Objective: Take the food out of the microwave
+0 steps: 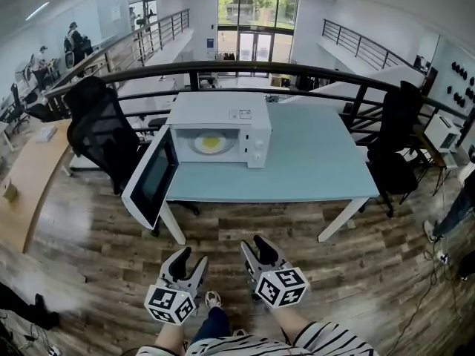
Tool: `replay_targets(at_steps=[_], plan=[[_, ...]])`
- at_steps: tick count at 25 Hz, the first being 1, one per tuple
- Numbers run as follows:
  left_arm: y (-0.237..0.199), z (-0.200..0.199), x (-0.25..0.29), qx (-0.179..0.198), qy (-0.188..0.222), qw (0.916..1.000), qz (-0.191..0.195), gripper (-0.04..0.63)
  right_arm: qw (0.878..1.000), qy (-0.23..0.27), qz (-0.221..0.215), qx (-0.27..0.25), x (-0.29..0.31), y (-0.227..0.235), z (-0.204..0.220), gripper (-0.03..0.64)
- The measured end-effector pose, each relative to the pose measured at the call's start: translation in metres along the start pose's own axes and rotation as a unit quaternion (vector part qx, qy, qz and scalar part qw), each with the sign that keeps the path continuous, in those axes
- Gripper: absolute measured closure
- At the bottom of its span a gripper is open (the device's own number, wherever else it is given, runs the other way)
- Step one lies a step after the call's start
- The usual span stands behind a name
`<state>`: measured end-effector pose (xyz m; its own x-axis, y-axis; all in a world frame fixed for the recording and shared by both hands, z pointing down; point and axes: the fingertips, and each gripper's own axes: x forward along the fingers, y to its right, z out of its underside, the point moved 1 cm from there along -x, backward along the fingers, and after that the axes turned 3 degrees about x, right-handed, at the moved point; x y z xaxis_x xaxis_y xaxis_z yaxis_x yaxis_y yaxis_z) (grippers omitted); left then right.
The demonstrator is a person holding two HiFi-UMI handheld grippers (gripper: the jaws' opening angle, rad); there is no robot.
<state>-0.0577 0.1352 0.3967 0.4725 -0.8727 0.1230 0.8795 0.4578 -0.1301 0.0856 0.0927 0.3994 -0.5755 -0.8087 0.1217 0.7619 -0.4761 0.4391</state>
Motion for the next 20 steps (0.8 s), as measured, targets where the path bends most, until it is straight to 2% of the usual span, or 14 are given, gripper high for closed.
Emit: replay_targets(at_steps=[8, 20], plan=[[-0.054, -0.005, 0.066, -0.02, -0.008, 0.9992, 0.033, 0.416, 0.999, -0.005, 0.033, 0.003, 0.067, 0.019, -0.008, 0.448], [-0.131, -0.009, 0.137, -0.023, -0.023, 0.9962, 0.081, 0.416, 0.997, 0.008, 0.074, 0.009, 0.168, 0.037, -0.017, 0.448]])
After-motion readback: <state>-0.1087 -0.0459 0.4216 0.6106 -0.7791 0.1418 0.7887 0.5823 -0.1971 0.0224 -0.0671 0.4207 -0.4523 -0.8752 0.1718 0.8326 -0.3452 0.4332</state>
